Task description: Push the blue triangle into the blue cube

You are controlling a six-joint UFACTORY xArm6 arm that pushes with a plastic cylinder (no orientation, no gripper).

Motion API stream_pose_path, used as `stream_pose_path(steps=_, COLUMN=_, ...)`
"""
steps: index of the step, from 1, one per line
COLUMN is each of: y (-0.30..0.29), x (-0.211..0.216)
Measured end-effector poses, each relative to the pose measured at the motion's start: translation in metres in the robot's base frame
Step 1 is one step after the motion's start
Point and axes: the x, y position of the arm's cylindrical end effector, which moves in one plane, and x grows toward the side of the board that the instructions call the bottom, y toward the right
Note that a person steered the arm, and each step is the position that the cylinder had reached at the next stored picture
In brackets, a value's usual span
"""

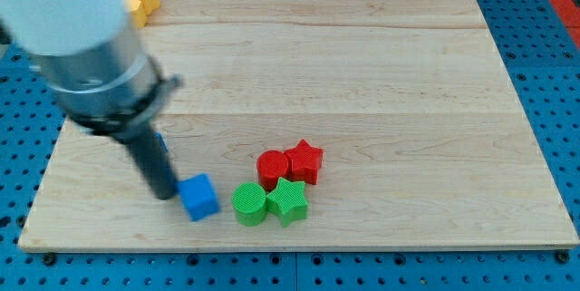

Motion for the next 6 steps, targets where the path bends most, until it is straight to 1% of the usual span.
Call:
stream_pose_path(steps=1, y=-0.039, x=0.001)
stream_pose_path(steps=2, y=-0.110, x=-0.015)
stream_pose_path(steps=3, y=-0.113, x=-0.062)
stream_pose_path(steps=4, y=-0.074, x=-0.075)
stream_pose_path(steps=5, y=-0.010, x=-0.060)
stream_pose_path(steps=6, y=0.034, x=-0.045)
